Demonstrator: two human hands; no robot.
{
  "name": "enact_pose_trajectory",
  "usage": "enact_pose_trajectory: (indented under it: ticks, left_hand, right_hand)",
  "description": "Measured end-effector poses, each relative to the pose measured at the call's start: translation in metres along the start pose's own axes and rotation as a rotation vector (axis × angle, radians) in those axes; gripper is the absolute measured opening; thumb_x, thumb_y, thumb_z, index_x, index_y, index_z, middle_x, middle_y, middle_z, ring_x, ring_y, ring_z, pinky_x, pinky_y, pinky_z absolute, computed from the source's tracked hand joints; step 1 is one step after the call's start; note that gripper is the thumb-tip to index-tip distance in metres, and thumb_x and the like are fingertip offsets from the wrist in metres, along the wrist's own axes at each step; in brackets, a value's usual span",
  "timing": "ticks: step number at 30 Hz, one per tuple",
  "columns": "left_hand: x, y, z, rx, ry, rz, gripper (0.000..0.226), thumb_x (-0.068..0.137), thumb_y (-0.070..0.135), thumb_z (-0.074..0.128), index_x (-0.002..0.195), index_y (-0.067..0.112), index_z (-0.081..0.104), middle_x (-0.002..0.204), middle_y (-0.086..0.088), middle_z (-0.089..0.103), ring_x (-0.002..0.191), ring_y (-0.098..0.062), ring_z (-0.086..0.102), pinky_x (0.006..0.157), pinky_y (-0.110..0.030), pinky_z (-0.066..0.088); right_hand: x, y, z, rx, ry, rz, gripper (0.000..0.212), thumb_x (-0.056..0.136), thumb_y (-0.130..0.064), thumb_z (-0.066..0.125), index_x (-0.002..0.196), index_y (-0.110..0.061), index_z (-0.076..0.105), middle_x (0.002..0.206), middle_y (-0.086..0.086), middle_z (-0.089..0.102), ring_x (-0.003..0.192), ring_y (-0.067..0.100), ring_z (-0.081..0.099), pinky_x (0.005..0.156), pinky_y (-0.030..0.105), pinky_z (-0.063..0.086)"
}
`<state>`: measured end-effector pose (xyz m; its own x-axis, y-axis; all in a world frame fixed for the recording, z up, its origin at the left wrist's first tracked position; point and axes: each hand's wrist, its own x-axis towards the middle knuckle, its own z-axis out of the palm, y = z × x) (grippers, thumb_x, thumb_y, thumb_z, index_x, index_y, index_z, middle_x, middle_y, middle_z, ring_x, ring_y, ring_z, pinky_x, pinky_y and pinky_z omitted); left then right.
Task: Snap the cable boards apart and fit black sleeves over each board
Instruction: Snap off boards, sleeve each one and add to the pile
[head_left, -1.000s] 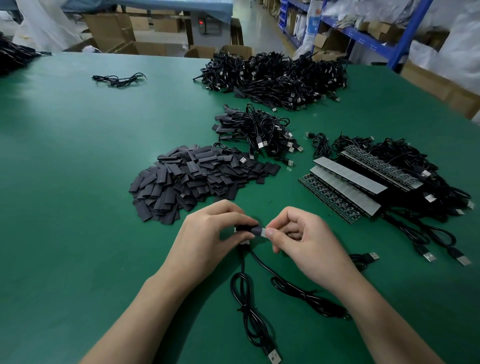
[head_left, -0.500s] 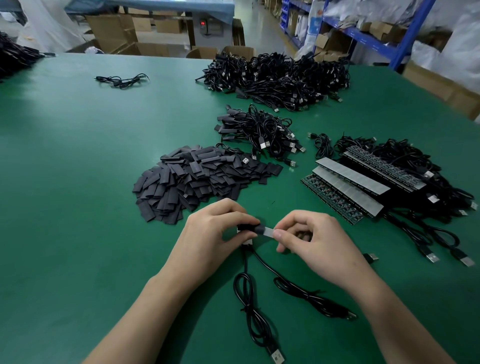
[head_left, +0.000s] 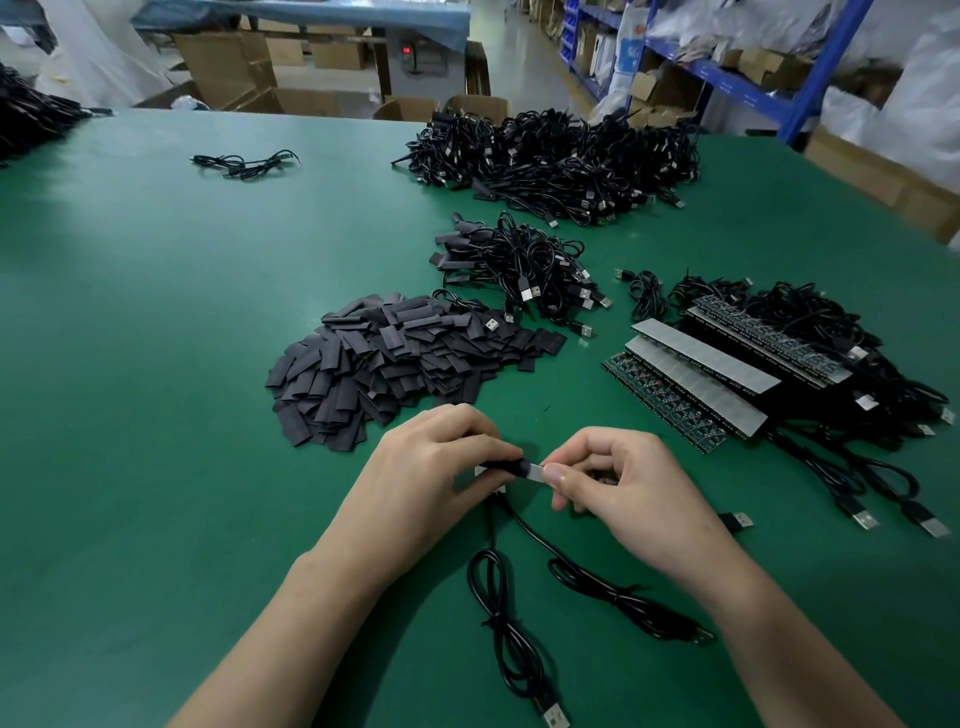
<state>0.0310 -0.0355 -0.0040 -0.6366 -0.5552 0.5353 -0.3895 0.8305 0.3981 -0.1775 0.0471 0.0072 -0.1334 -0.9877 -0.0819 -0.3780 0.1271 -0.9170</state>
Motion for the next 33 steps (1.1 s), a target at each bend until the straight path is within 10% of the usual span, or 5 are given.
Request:
enact_pose_trajectory:
  ticks: [18,24,33]
  left_hand:
    - [-0.0003,-0.0033,0.0036,-0.024,0.064,0.081,0.012,0.094,0.035,0.074,0.096,0.026,0.082,0.097,0.012,0.069,0.083,-0.011,0.065,0.073,-0.033,0.052]
    - [0.0002,-0.0037,0.0049,-0.001,0.009,0.138,0.010,0.095,0.030,0.076,0.093,0.021,0.079,0.098,0.008,0.067,0.083,-0.015,0.063,0.074,-0.034,0.052]
    - [0.0015,-0.0004,0.0050,-0.012,-0.010,0.162,0.010,0.096,0.032,0.075,0.096,0.024,0.080,0.099,0.009,0.069,0.086,-0.015,0.064,0.073,-0.037,0.051]
  right_hand:
    - [-0.0006,-0.0002,-0.0045,-0.093,-0.039,-0.018,0.017,0.100,-0.031,0.065,0.085,-0.036,0.073,0.072,-0.005,0.076,0.062,0.005,0.055,0.071,0.038,0.051]
    - [0.0012,0.0028,-0.0048,0.007,-0.064,-0.001,0.020,0.101,-0.024,0.065,0.086,-0.033,0.074,0.072,-0.002,0.076,0.061,0.003,0.057,0.065,0.015,0.047]
    - [0.0025,0.0053,-0.0030,0.017,-0.051,0.009,0.018,0.100,-0.025,0.066,0.086,-0.035,0.074,0.072,-0.002,0.076,0.062,0.004,0.058,0.066,0.018,0.047]
